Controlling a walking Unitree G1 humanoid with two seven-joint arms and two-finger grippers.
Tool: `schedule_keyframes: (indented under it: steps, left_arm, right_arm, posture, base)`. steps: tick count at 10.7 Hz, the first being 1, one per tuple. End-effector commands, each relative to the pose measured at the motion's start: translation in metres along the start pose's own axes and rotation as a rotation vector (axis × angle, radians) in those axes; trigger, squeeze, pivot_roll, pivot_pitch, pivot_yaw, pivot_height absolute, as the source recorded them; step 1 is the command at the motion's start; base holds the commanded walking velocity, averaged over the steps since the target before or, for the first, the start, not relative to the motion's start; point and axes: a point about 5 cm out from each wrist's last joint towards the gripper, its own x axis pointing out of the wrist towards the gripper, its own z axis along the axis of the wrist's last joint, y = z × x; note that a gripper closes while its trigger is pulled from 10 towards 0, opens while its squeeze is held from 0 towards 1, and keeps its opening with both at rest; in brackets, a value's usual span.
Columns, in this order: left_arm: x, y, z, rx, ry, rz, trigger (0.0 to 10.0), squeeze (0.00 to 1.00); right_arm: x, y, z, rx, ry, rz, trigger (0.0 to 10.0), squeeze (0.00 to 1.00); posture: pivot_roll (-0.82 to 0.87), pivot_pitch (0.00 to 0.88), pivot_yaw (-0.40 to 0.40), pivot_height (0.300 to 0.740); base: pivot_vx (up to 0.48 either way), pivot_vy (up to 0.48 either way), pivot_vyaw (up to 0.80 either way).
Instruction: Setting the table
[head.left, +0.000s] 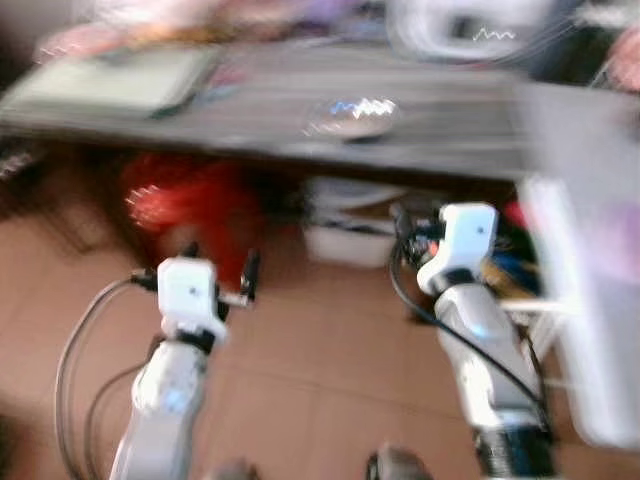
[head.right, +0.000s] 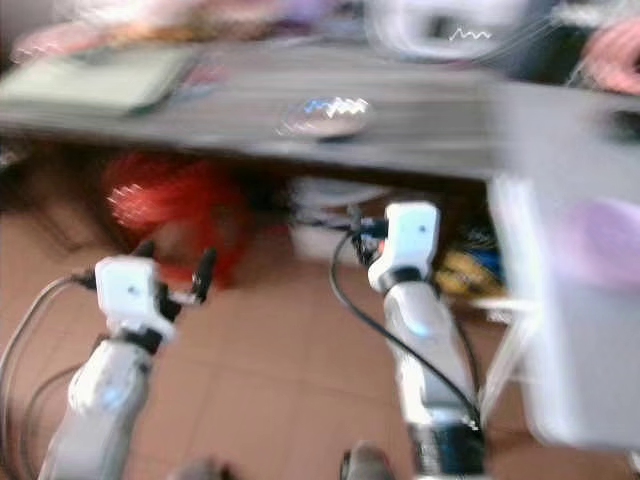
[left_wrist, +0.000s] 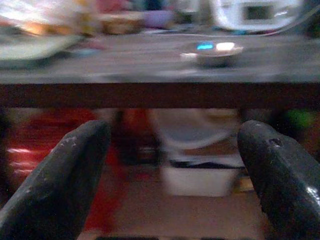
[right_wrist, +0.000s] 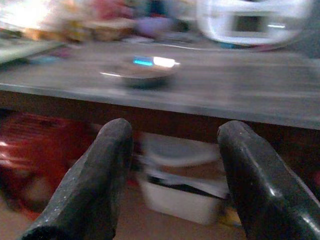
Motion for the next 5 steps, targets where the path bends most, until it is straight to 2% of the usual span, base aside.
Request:
schedule_keyframes:
  steps: [1,2,3,5]
  left_arm:
    - [-0.0028,0.0045,-0.0001,0.008,0.005,0.017,10.0,0.00]
    - [-0.0029,0.0058,-0.0001,0.012,0.005,0.020,10.0,0.00]
    - [-0.0027,0.0066,0.0005,0.013,0.001,0.021,10.0,0.00]
    - [-0.0025,0.0081,0.0007,0.004,0.000,0.030,10.0,0.00]
  right_arm:
    - [0.0005,0.0008,0.0032,0.006,-0.012,0.005,10.0,0.00]
    - [0.0008,0.0027,0.0033,-0.004,-0.010,0.018,10.0,0.00]
    - [0.0014,0.0037,0.0037,-0.003,-0.011,0.024,10.0,0.00]
    - [0.0031,0.0056,0.0115,-0.073,-0.060,0.049,10.0,0.00]
  posture:
    - [0.03,0.094,0.012,0.740]
    - [0.03,0.093,0.010,0.740]
    - [0.03,0.094,0.010,0.740]
    - [0.03,0.095,0.009,0.740]
  base:
    - [0.000,0.000,0.00]
    - [0.000,0.000,0.00]
    - [0.000,0.000,-0.80]
    - [0.000,0.000,-0.80]
